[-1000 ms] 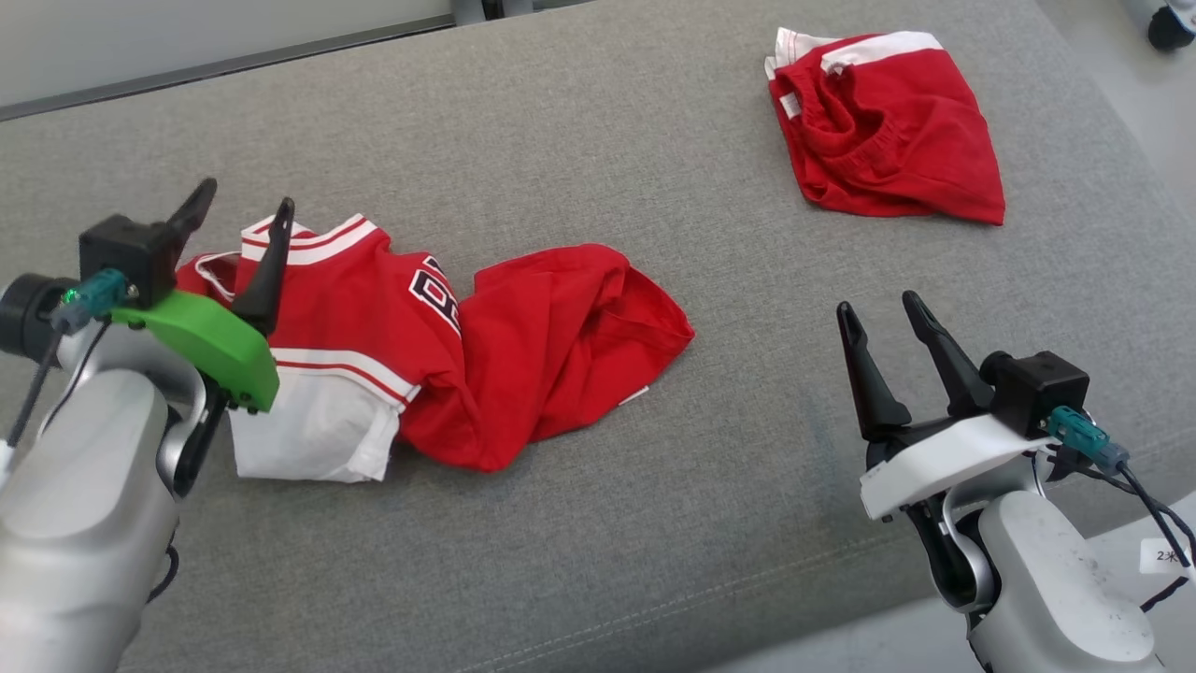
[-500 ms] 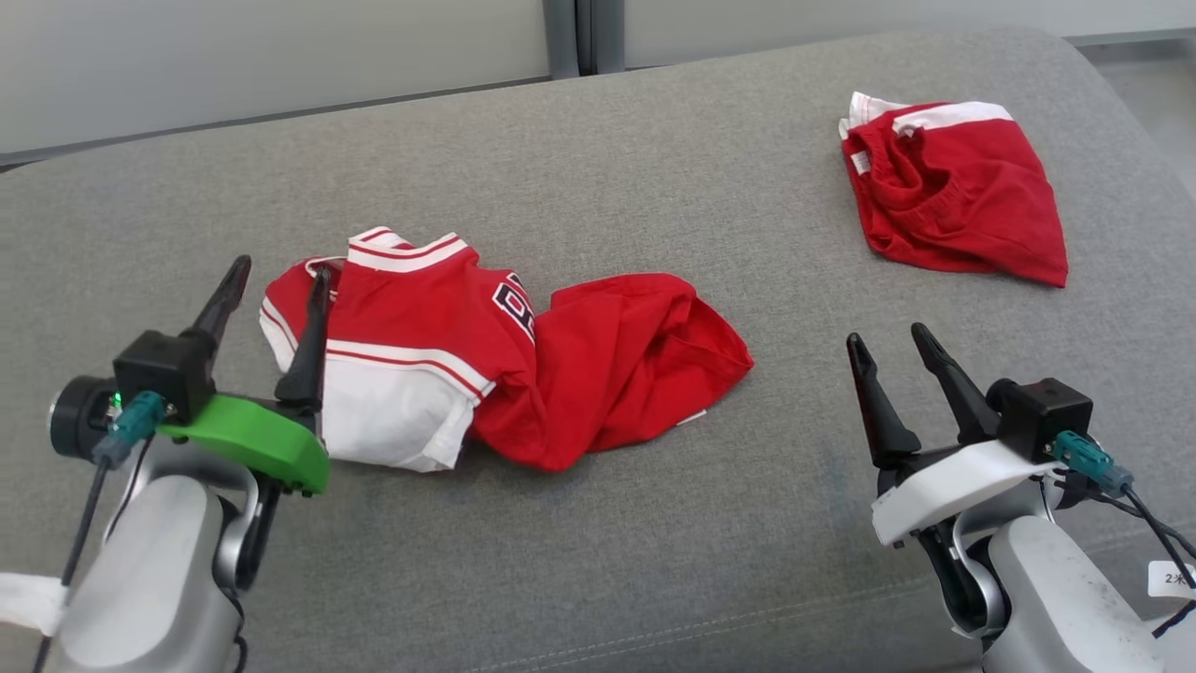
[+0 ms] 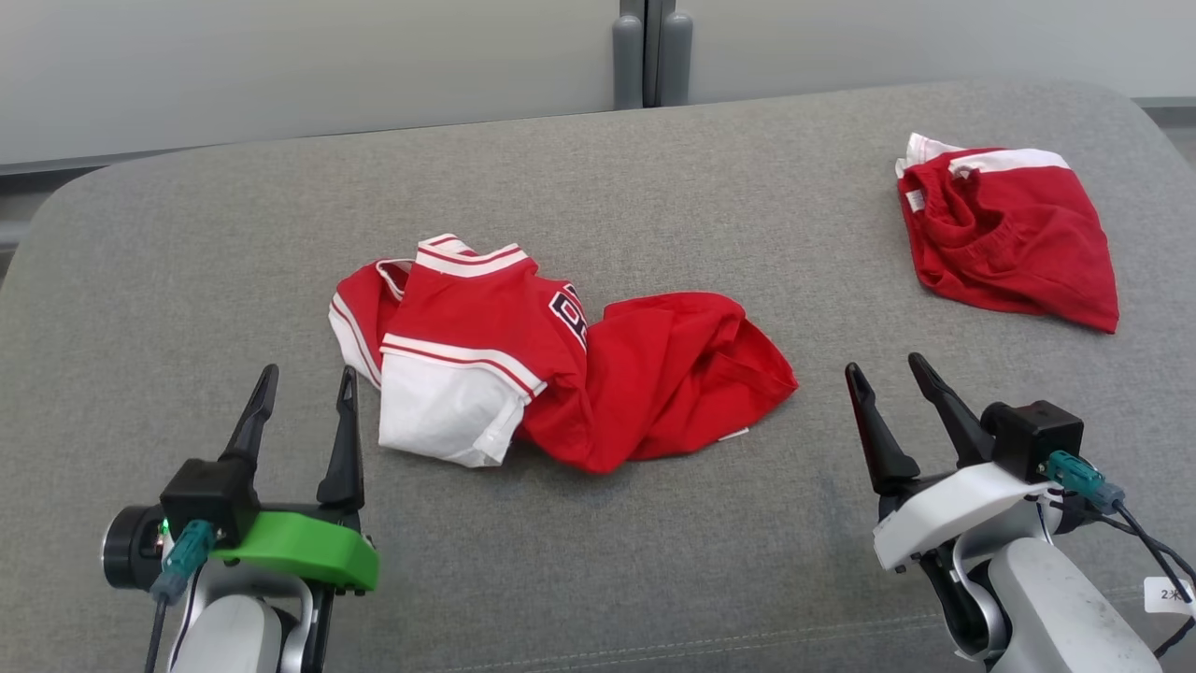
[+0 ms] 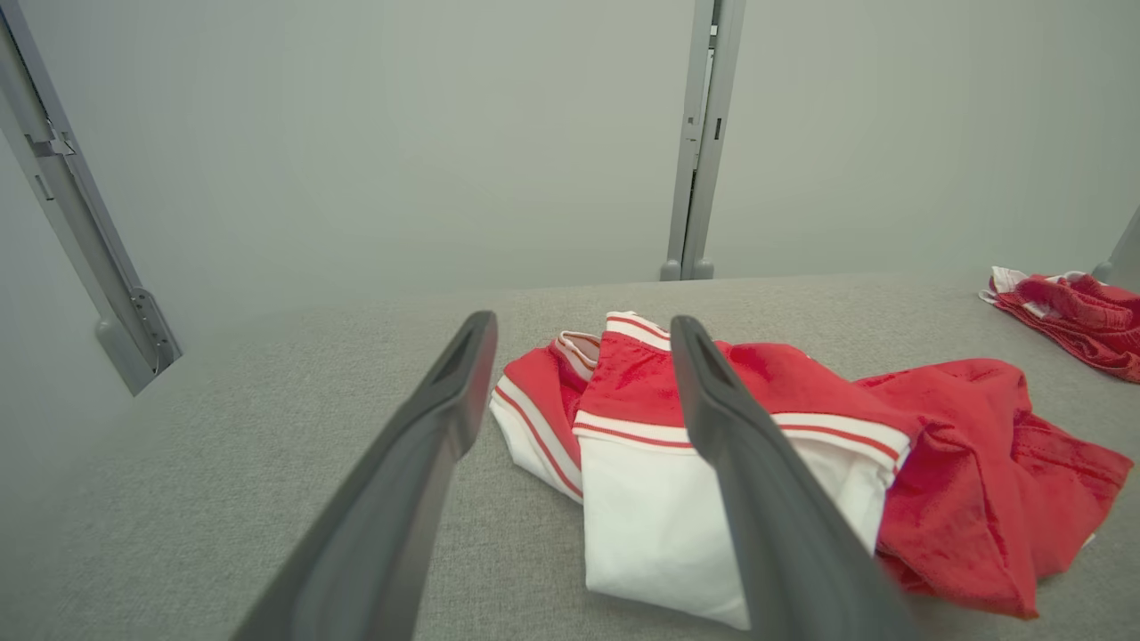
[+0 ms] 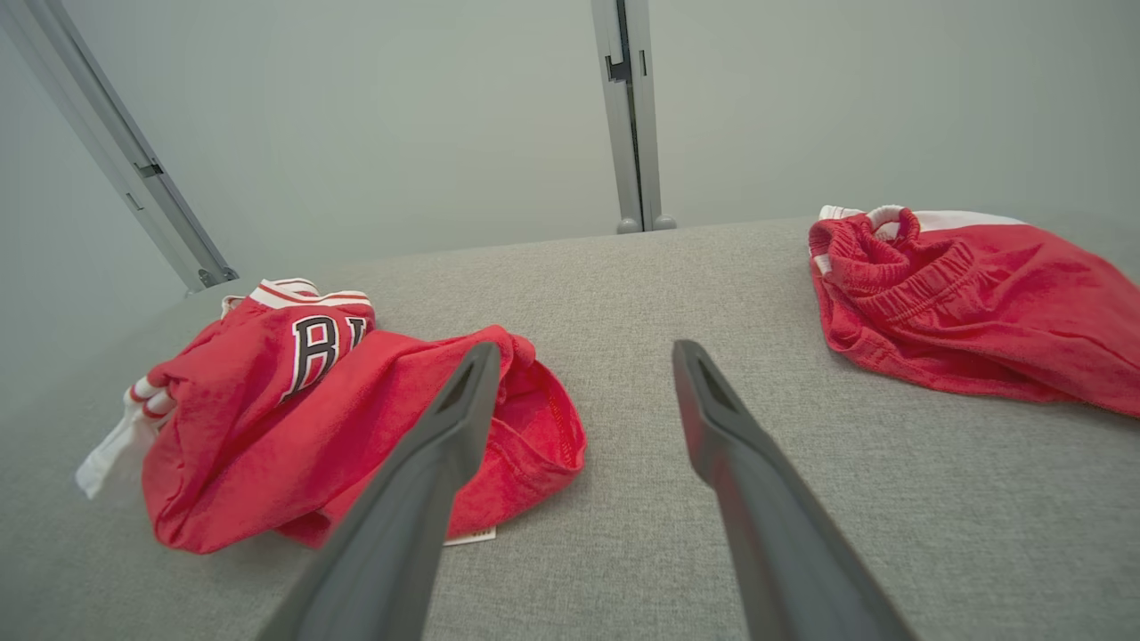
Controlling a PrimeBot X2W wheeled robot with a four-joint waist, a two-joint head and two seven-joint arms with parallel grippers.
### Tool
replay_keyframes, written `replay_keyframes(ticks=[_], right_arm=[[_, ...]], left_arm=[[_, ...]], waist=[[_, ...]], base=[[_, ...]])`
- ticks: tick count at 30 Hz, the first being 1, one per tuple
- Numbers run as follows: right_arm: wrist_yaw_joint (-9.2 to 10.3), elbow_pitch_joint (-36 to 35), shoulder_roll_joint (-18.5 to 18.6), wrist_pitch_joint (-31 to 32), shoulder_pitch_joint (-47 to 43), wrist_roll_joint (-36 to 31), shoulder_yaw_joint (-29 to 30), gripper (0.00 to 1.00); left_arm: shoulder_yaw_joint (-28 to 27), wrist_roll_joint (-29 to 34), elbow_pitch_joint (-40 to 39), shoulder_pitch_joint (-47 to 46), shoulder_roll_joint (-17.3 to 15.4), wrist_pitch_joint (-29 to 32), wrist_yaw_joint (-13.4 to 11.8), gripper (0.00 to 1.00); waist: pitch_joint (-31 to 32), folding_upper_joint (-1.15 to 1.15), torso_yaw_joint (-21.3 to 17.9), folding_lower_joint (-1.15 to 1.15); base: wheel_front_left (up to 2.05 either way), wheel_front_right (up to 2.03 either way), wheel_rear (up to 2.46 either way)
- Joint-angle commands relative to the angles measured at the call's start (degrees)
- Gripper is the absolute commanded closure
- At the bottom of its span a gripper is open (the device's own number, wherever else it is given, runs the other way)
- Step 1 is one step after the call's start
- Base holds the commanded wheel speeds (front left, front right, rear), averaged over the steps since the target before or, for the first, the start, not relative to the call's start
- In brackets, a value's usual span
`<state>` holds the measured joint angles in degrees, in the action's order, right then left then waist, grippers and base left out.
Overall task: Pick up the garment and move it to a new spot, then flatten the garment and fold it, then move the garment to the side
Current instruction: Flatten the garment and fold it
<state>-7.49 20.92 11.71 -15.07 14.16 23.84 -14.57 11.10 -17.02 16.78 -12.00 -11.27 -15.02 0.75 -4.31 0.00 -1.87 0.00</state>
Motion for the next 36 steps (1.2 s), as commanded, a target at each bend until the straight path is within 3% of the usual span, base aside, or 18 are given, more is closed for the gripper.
replay_keyframes(ticks=[1,7,18,30,36], right_arm=[[0.0,0.27,0.39,-0.19,-0.71,0.32,-0.06,0.0],[0.0,1.31,0.78,-0.19,-0.18,0.75,-0.41,0.0],[0.0,1.68,0.9,-0.19,1.0,1.0,-0.98,0.0],[0.0,1.97,1.26,-0.19,2.51,1.38,-1.63,0.0],[0.0,2.08,1.16,-0.19,2.89,1.29,-1.83,0.0]], left_arm=[[-0.9,0.67,-0.67,1.47,0.54,-0.1,-0.06,0.0],[-4.99,3.14,-3.07,5.42,3.05,-0.1,0.42,0.0],[-8.83,5.24,1.95,4.68,5.33,-0.11,4.44,0.0],[-4.06,3.44,15.51,-3.42,2.84,-0.11,6.66,0.0],[2.51,-1.3,25.03,-7.71,0.81,-0.1,6.71,0.0]], waist=[[0.47,0.0,0.92,0.0],[0.61,0.0,2.52,0.0],[0.02,0.0,1.94,0.0],[-1.97,0.0,-1.05,0.0],[-2.87,0.0,-3.15,0.0]], base=[[0.0,0.0,0.0],[0.0,0.0,0.0],[0.0,0.0,0.0],[0.0,0.0,0.0],[0.0,0.0,0.0]])
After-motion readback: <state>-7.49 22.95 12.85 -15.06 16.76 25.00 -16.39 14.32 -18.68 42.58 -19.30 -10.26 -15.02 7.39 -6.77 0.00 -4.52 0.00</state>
